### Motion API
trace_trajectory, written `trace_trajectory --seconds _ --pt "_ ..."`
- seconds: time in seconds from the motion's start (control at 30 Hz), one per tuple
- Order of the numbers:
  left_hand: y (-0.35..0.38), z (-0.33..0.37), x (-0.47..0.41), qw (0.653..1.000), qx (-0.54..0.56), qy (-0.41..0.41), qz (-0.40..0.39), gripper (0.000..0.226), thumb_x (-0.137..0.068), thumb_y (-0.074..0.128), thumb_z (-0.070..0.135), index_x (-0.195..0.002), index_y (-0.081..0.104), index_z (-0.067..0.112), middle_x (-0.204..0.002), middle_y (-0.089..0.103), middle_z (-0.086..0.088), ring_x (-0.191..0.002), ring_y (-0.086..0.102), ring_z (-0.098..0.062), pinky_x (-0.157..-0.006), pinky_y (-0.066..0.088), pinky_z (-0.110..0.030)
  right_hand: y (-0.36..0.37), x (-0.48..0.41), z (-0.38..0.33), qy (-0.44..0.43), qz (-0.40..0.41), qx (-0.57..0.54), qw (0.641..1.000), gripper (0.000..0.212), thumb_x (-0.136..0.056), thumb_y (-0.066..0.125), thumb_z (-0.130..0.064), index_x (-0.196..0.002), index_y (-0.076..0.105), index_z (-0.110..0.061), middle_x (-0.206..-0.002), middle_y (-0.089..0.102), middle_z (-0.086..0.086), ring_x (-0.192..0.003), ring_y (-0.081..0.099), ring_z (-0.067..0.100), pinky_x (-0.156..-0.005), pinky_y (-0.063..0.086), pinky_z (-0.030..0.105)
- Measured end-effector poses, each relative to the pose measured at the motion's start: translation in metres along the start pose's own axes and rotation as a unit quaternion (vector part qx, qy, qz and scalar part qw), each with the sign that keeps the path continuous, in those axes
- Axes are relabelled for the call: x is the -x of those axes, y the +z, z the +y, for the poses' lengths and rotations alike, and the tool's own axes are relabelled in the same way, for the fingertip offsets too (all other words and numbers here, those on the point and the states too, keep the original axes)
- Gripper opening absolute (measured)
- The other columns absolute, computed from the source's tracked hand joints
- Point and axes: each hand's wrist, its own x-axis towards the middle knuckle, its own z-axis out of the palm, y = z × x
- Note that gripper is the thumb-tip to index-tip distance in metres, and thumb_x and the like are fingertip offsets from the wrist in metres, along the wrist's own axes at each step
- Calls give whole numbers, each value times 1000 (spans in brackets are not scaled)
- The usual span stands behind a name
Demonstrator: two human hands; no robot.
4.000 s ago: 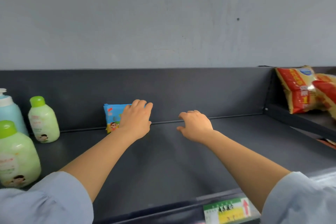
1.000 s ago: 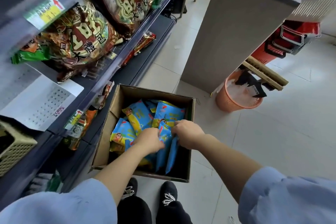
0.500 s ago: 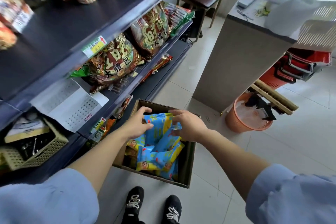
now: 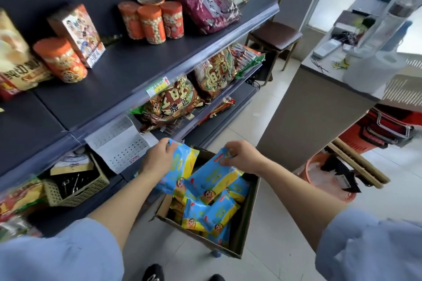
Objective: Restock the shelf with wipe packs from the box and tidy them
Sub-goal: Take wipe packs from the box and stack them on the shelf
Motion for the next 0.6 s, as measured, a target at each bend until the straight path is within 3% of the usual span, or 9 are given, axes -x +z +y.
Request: trace_trajectory --seconds 0.07,0.17,0.27,0.33,0.4,0.47,0.6 --pt "-15 -6 0 1000 4 -15 -8 43 -94 52 47 -121 55 15 -113 63 -8 -103 57 -30 -73 38 -31 -2 -3 -13 -5 -8 -9 1000 23 -83 75 -24 -98 62 -12 -97 65 9 -89 60 26 -82 51 39" --pt "-40 -13 3 995 62 -35 -65 51 -84 69 44 -122 58 12 -123 59 -4 -112 57 -24 -82 42 -29 -1 -9 -36 -17 -28 -12 999 29 -83 74 -25 -104 63 -8 -95 62 5 -85 58 21 -81 49 37" --pt "-68 -29 7 972 140 -68 -178 31 -82 75 24 -102 65 3 -109 70 -13 -95 67 -28 -88 53 -42 2 -12 -62 -30 -46 9 998 15 -85 72 -25 -85 59 -17 -75 52 -4 -66 48 10 -63 42 27" --pt "-89 -39 13 957 170 -98 -213 20 -89 67 14 -104 63 1 -105 70 -18 -94 68 -33 -91 51 -54 6 -13 -81 -39 -46 18 998 23 -86 71 -24 -76 52 -18 -72 46 -4 -62 41 10 -58 34 25" --pt "-109 -49 21 955 180 -103 -211 18 -95 57 10 -110 60 1 -107 69 -18 -92 67 -32 -92 52 -51 11 -14 -102 -48 -50 20 997 21 -87 70 -23 -80 54 -12 -73 46 -1 -64 40 14 -60 31 27" --pt "-127 -62 29 965 165 -96 -182 20 -97 53 13 -115 58 6 -115 67 -17 -98 66 -31 -92 53 -46 18 -15 -125 -64 -55 22 996 26 -86 71 -21 -72 50 -13 -68 43 -1 -61 38 14 -57 30 28" --pt "-174 -93 46 994 6 -60 -88 47 -98 49 33 -142 42 19 -139 51 -7 -117 55 -23 -91 43 -28 36 -14 -176 -99 -57 34 993 24 -83 74 -22 -92 63 -2 -84 64 10 -71 53 15 -65 47 34"
